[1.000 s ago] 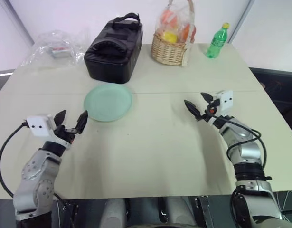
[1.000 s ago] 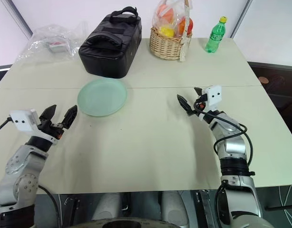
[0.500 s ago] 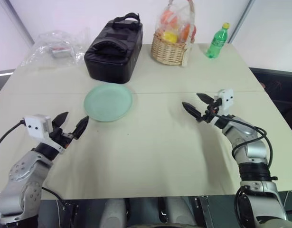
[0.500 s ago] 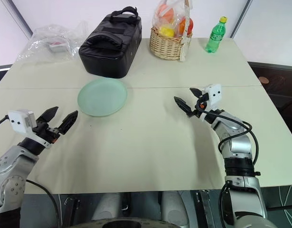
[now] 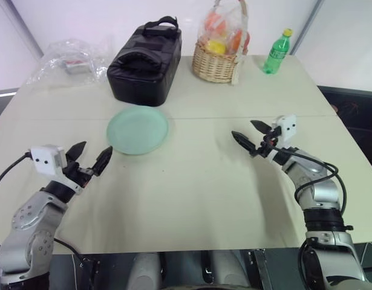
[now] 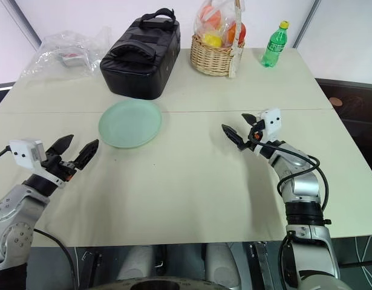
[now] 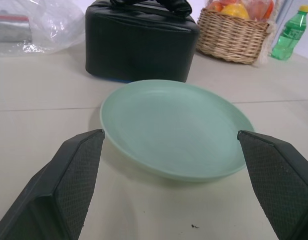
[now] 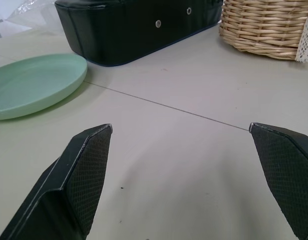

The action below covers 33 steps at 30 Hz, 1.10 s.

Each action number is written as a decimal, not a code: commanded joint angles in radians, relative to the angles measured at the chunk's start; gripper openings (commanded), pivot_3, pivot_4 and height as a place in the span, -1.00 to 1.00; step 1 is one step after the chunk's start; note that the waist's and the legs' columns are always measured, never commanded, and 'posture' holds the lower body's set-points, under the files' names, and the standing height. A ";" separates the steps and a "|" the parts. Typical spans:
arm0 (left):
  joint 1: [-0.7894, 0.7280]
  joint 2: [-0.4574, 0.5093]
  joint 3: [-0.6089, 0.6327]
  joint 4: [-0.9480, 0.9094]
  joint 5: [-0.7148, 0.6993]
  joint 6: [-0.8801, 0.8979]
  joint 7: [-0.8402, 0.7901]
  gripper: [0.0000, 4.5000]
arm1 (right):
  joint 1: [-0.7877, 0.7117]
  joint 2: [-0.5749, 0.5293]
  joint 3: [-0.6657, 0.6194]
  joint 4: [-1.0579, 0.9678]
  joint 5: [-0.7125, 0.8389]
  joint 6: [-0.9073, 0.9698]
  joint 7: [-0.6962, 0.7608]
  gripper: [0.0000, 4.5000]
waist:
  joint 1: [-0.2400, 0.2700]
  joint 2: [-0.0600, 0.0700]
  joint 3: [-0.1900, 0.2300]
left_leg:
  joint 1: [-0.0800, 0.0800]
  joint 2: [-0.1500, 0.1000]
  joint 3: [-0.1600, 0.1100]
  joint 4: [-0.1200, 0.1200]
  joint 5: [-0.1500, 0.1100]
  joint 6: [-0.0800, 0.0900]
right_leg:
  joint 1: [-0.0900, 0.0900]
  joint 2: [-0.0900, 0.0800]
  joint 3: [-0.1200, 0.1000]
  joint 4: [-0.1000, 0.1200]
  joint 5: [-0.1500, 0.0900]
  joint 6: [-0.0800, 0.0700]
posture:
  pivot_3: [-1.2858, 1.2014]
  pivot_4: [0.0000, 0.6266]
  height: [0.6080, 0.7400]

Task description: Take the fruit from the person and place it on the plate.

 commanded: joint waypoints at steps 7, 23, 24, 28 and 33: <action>-0.014 0.013 0.016 -0.011 0.006 -0.004 -0.001 0.98 | -0.004 0.006 -0.009 -0.021 -0.002 -0.026 -0.008 1.00 | 0.000 0.000 0.000 | 0.000 0.000 0.000 0.000 0.000 0.000 | 0.000 0.000 0.000 0.000 0.000 0.000 | 0.03 -0.52 1.00; -0.066 0.065 0.026 -0.002 -0.007 0.013 -0.019 0.98 | -0.011 0.015 -0.006 -0.003 -0.014 -0.046 -0.017 1.00 | 0.000 0.000 0.000 | 0.000 0.000 0.000 0.000 0.000 0.000 | 0.000 0.000 0.000 0.000 0.000 0.000 | 0.03 -0.52 1.00; -0.075 0.070 0.029 -0.001 -0.009 0.017 -0.019 0.98 | -0.012 0.016 -0.005 -0.002 -0.015 -0.048 -0.018 1.00 | 0.001 0.000 0.000 | 0.000 0.000 0.000 0.000 0.000 0.000 | 0.000 0.000 0.000 0.000 0.000 0.000 | 0.03 -0.52 1.00; -0.096 0.088 0.033 0.005 -0.012 0.025 -0.024 0.98 | -0.012 0.020 -0.004 -0.001 -0.018 -0.051 -0.024 1.00 | 0.000 0.000 0.000 | 0.000 0.000 0.000 0.000 0.000 0.000 | 0.000 0.000 0.000 0.000 0.000 0.000 | 0.03 -0.52 1.00; -0.106 0.097 0.030 0.007 -0.012 0.030 -0.029 0.98 | -0.006 0.023 -0.002 -0.003 -0.019 -0.053 -0.030 1.00 | 0.000 0.000 0.000 | 0.000 0.000 0.000 0.000 0.000 0.000 | 0.000 0.000 0.000 0.000 0.001 0.002 | 0.03 -0.52 1.00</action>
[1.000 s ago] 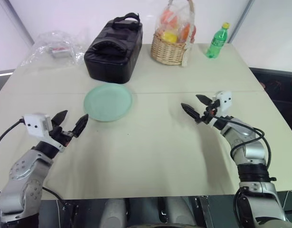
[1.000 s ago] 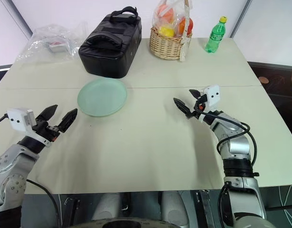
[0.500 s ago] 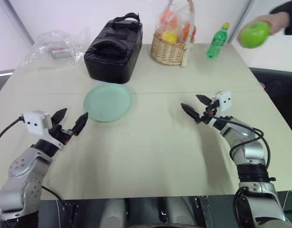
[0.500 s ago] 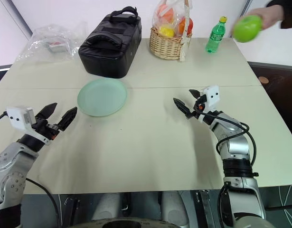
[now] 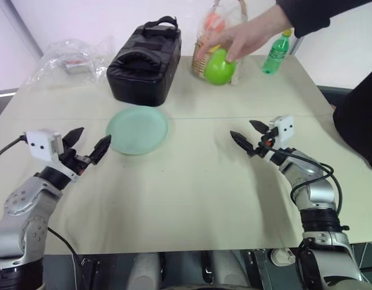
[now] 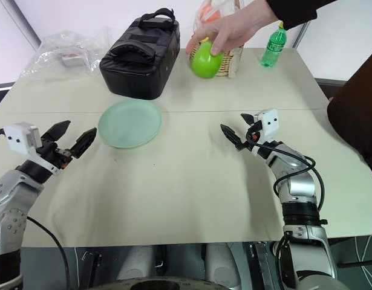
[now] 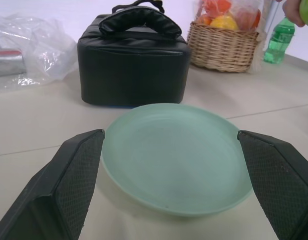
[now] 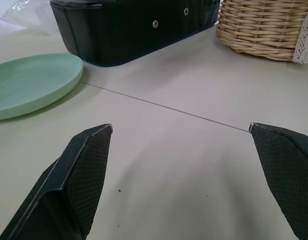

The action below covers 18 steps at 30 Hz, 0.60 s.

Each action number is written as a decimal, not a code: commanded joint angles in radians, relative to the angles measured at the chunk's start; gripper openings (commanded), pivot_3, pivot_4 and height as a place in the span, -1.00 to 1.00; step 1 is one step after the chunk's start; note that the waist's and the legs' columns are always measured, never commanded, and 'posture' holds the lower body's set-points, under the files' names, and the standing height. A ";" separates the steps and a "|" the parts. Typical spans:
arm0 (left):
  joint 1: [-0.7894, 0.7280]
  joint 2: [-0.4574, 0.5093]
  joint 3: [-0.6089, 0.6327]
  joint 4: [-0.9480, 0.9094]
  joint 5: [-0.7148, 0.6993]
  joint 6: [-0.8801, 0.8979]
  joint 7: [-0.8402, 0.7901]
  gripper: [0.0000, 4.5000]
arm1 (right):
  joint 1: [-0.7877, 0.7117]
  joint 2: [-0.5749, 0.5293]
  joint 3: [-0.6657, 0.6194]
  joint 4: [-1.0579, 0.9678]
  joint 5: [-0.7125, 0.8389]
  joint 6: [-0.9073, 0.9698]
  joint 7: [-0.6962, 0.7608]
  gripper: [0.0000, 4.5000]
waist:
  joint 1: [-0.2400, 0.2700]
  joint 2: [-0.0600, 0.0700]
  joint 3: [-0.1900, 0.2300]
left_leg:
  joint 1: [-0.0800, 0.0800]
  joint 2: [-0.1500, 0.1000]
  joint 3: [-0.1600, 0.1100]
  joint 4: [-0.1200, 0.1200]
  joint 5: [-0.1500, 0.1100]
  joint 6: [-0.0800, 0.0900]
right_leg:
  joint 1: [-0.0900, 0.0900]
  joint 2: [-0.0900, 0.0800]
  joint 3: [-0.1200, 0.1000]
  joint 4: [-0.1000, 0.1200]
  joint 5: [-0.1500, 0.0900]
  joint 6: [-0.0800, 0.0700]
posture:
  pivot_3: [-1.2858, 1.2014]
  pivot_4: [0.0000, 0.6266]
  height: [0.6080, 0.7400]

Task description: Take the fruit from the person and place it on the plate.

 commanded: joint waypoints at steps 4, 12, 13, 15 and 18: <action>-0.012 0.102 0.025 -0.089 -0.104 0.072 -0.124 0.98 | -0.003 0.001 -0.011 -0.021 0.000 -0.014 -0.007 1.00 | -0.001 0.000 0.000 | 0.000 0.000 0.000 0.000 0.000 0.000 | 0.000 0.000 0.000 0.000 0.000 0.000 | 0.03 -0.52 1.00; -0.074 0.391 0.069 -0.096 -0.235 0.230 -0.329 0.98 | -0.014 0.042 -0.121 -0.158 0.157 0.139 -0.120 1.00 | -0.002 0.002 0.001 | -0.001 0.000 0.001 -0.001 0.000 0.000 | -0.003 0.000 0.001 0.001 -0.001 -0.002 | 0.03 -0.52 1.00; -0.083 0.402 0.067 -0.075 -0.219 0.221 -0.341 0.98 | -0.006 0.059 -0.135 -0.215 0.195 0.180 -0.155 1.00 | -0.003 0.002 0.001 | -0.001 0.000 0.001 -0.001 0.000 0.000 | -0.003 0.000 0.001 0.001 -0.001 -0.002 | 0.03 -0.52 1.00; -0.105 0.406 0.060 -0.036 -0.193 0.204 -0.350 0.98 | 0.011 0.092 -0.147 -0.324 0.250 0.252 -0.226 1.00 | -0.004 0.002 0.001 | -0.001 0.001 0.001 -0.002 0.000 0.000 | -0.004 0.001 0.001 0.001 -0.001 -0.002 | 0.03 -0.52 1.00; -0.130 0.399 0.043 -0.002 -0.170 0.201 -0.360 0.98 | 0.019 0.151 -0.149 -0.483 0.339 0.359 -0.347 1.00 | -0.005 0.002 0.001 | -0.001 0.002 0.001 -0.003 0.000 0.000 | -0.006 0.002 0.001 0.002 0.000 -0.001 | 0.03 -0.52 1.00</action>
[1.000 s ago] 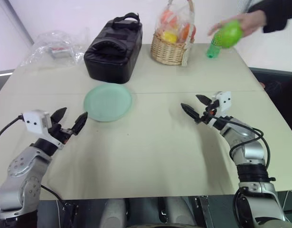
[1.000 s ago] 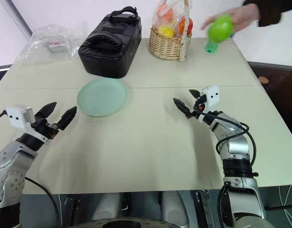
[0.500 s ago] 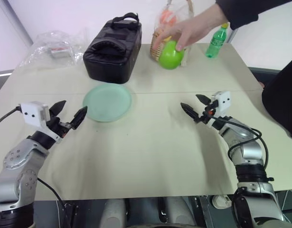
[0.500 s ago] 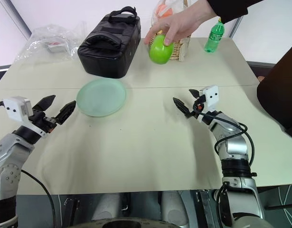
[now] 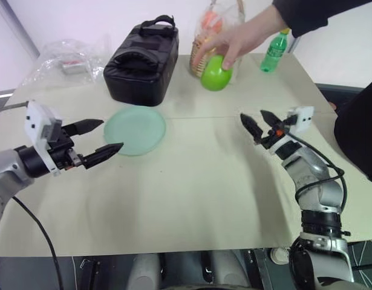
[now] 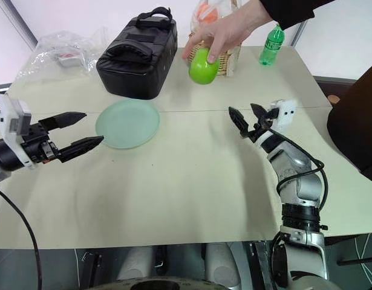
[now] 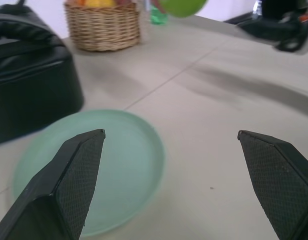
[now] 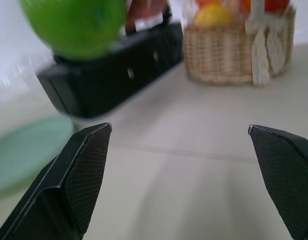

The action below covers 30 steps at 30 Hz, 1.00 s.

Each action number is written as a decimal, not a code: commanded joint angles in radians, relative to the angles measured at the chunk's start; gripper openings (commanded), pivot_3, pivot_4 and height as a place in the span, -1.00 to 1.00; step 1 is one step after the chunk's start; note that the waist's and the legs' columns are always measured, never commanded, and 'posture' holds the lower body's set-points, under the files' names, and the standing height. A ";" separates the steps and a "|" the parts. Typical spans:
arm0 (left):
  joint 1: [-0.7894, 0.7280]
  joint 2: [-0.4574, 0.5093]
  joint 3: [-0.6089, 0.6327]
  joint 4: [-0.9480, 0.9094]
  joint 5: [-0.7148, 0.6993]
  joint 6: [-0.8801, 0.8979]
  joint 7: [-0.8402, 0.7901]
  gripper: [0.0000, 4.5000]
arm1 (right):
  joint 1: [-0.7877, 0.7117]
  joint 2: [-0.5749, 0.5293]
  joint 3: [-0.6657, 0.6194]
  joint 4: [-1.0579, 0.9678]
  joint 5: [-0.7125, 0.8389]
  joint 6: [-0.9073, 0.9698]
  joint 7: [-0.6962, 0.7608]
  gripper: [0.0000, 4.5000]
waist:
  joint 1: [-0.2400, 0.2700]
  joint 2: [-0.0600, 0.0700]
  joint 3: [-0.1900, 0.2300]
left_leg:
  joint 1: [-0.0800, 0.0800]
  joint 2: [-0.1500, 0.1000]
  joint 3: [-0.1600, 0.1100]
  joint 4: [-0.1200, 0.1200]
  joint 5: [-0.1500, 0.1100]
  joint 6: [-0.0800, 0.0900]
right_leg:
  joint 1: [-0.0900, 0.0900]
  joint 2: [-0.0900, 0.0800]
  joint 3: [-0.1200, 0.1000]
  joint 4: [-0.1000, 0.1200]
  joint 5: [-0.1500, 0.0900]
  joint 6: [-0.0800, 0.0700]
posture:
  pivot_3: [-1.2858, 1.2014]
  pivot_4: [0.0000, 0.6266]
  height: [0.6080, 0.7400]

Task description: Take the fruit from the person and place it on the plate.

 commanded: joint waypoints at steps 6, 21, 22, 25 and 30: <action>-0.069 -0.013 -0.031 0.027 0.034 -0.015 -0.016 0.98 | -0.060 0.149 0.065 -0.332 0.142 0.194 -0.305 1.00 | 0.001 0.000 0.000 | -0.001 0.000 0.000 0.000 0.000 -0.001 | -0.001 -0.001 0.000 0.000 0.000 -0.001 | 0.03 -0.52 1.00; -0.066 -0.053 -0.021 -0.035 0.012 0.019 0.008 0.98 | -0.207 0.122 0.155 -0.120 -0.011 0.123 -0.264 1.00 | -0.001 0.000 0.000 | -0.001 0.000 0.005 0.000 0.000 -0.001 | -0.002 -0.001 0.001 0.000 0.001 0.001 | 0.03 -0.52 1.00; -0.059 -0.058 -0.016 -0.043 0.009 0.021 0.014 0.98 | -0.220 0.128 0.155 -0.096 -0.018 0.114 -0.262 1.00 | -0.001 0.000 0.000 | -0.002 0.000 0.005 0.000 0.000 -0.001 | -0.003 -0.001 0.001 0.000 0.001 0.001 | 0.03 -0.52 1.00; -0.041 -0.068 -0.003 -0.063 0.005 0.027 0.028 0.98 | -0.256 0.150 0.141 -0.046 -0.021 0.100 -0.268 1.00 | -0.002 0.000 0.000 | -0.001 0.000 0.005 0.000 0.000 -0.001 | -0.003 -0.001 0.002 0.000 0.001 0.001 | 0.03 -0.52 1.00; -0.007 -0.075 0.015 -0.087 0.001 0.027 0.043 0.98 | -0.308 0.187 0.106 -0.035 0.021 0.132 -0.301 1.00 | -0.002 0.000 0.000 | -0.002 0.000 0.006 0.000 0.000 -0.001 | -0.003 -0.001 0.002 0.000 0.001 0.001 | 0.03 -0.52 1.00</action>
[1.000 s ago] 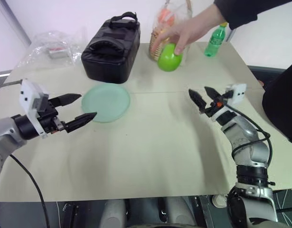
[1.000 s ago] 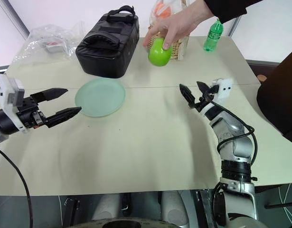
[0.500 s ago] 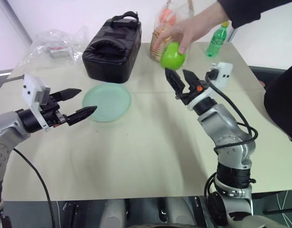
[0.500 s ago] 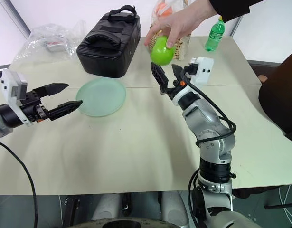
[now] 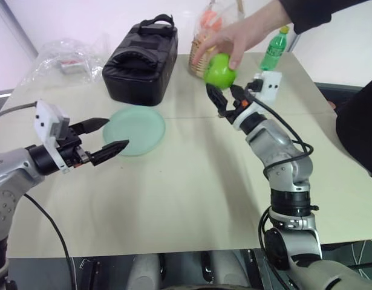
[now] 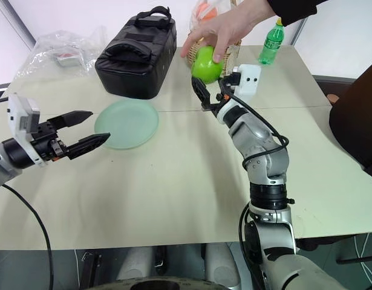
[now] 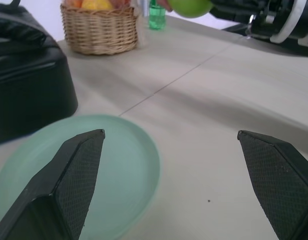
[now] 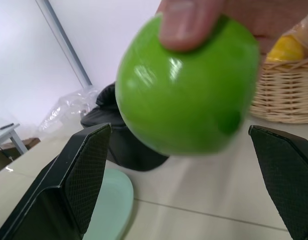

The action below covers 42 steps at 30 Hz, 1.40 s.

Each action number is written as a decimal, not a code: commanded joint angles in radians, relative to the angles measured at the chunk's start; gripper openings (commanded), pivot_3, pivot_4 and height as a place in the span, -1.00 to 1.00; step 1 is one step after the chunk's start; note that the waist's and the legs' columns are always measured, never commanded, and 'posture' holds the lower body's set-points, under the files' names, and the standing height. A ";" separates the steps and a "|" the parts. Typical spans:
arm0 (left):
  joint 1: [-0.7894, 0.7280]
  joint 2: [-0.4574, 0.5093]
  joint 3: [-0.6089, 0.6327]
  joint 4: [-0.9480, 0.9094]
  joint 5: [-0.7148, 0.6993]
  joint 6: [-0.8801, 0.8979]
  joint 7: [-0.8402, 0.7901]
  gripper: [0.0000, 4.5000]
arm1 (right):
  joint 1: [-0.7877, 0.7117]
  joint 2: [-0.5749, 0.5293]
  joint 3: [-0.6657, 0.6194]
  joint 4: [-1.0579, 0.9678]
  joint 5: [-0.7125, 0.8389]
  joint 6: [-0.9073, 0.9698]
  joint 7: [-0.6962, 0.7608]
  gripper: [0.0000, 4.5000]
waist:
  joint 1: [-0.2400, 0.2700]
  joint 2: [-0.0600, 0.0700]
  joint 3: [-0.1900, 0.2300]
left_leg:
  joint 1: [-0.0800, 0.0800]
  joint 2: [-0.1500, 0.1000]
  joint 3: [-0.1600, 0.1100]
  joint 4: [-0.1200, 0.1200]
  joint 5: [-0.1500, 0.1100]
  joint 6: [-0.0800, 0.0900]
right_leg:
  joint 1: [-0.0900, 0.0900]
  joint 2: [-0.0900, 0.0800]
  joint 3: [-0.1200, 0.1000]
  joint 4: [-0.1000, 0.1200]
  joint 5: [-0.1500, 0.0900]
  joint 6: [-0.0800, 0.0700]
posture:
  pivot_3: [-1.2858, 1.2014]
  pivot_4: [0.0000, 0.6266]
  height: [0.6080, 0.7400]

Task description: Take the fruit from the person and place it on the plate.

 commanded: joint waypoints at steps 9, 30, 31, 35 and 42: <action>0.030 -0.004 0.056 -0.058 -0.017 -0.006 0.022 0.98 | -0.080 0.051 -0.051 -0.036 0.063 0.055 -0.065 1.00 | 0.000 0.000 0.000 | 0.000 0.000 0.000 0.000 0.000 0.000 | 0.000 0.000 0.000 0.000 0.000 0.000 | 0.03 -0.52 1.00; 0.141 -0.116 0.109 0.055 0.187 -0.109 0.202 1.00 | -0.139 0.024 0.332 0.227 -0.221 -0.139 0.271 0.35 | -0.026 0.000 0.000 | 0.000 0.001 0.000 -0.001 0.000 0.000 | -0.001 0.001 0.000 0.000 0.000 0.000 | 0.03 -0.52 1.00; 0.151 -0.133 0.120 0.057 0.190 -0.116 0.217 1.00 | -0.155 0.039 0.337 0.268 -0.236 -0.163 0.283 0.35 | -0.025 0.000 0.000 | 0.000 0.001 0.000 -0.001 0.000 0.000 | -0.001 0.001 0.000 0.000 0.000 0.000 | 0.03 -0.52 1.00; 0.210 -0.197 0.168 0.046 0.216 -0.150 0.264 1.00 | -0.210 0.096 0.357 0.417 -0.292 -0.255 0.336 0.35 | -0.023 -0.001 0.000 | -0.001 0.001 0.001 -0.001 0.000 0.000 | -0.002 -0.001 0.000 0.000 0.000 0.000 | 0.03 -0.52 1.00; 0.260 -0.242 0.201 0.014 0.228 -0.161 0.313 1.00 | -0.238 0.149 0.351 0.514 -0.335 -0.319 0.387 0.35 | -0.023 -0.002 -0.001 | -0.001 0.001 0.001 -0.001 0.000 -0.001 | -0.002 -0.004 0.000 0.000 0.001 -0.001 | 0.03 -0.52 1.00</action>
